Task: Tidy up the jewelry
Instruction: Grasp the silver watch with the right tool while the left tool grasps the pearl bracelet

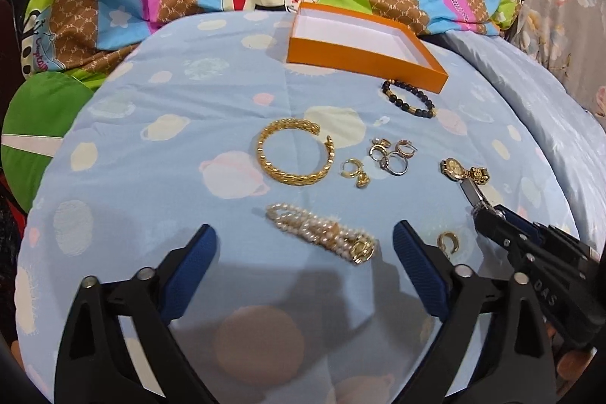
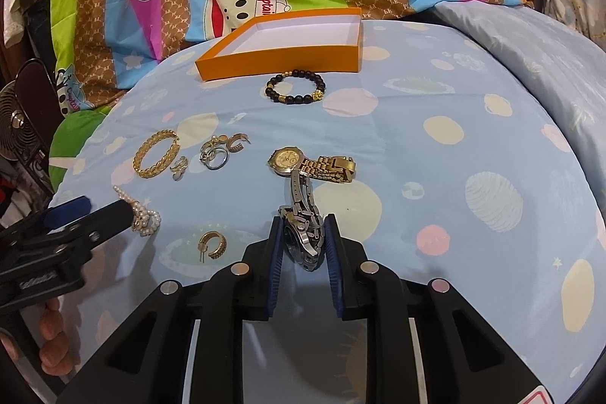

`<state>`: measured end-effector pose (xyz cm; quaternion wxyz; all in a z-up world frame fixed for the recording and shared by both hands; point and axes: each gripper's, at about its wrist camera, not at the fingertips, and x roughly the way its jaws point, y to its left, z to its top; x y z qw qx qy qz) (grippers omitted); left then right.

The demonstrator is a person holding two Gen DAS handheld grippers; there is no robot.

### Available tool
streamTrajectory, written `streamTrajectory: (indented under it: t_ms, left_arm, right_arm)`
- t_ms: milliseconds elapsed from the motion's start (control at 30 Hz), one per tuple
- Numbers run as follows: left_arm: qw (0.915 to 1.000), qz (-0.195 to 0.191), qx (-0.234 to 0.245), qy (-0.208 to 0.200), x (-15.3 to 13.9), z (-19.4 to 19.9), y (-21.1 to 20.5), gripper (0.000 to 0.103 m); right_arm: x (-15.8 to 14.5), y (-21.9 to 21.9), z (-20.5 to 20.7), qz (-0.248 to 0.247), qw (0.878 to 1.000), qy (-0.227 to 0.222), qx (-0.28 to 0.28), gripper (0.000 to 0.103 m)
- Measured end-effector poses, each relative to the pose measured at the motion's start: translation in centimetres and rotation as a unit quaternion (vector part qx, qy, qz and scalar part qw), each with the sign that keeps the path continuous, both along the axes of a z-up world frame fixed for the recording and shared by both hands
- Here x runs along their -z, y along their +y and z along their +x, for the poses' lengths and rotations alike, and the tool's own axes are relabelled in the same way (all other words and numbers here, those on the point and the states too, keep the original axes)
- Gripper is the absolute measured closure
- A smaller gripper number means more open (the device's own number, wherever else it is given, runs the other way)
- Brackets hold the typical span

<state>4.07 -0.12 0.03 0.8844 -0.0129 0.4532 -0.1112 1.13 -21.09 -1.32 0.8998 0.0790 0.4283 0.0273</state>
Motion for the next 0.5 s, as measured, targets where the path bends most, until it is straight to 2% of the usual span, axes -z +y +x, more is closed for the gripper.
streamTrajectory:
  t_ms: [67,167,200,433,500]
  left_arm:
    - [0.9998,0.009,0.003,0.015,0.7,0.6,-0.6,0.035]
    - [0.9995,0.031,0.002,-0.002,0.8,0.2,-0.9,0.039]
    - [0.9995,0.031,0.002,-0.005,0.8,0.0,-0.7,0.044]
    - [0.9998,0.017,0.003,-0.013,0.7,-0.8,1.1,0.081]
    - [0.9999,0.004,0.009,-0.008,0.6,-1.0,1.7,0.083]
  right_arm:
    - [0.0,-0.1,0.0,0.002,1.0,0.001,0.0,0.083]
    - [0.0,-0.1,0.0,0.003,1.0,0.001,0.0,0.083]
    - [0.0,-0.1,0.0,0.002,1.0,0.001,0.0,0.083]
    - [0.0,0.0,0.1,0.001,1.0,0.001,0.0,0.083]
    - [0.0,0.0,0.0,0.001,1.0,0.0,0.0,0.083]
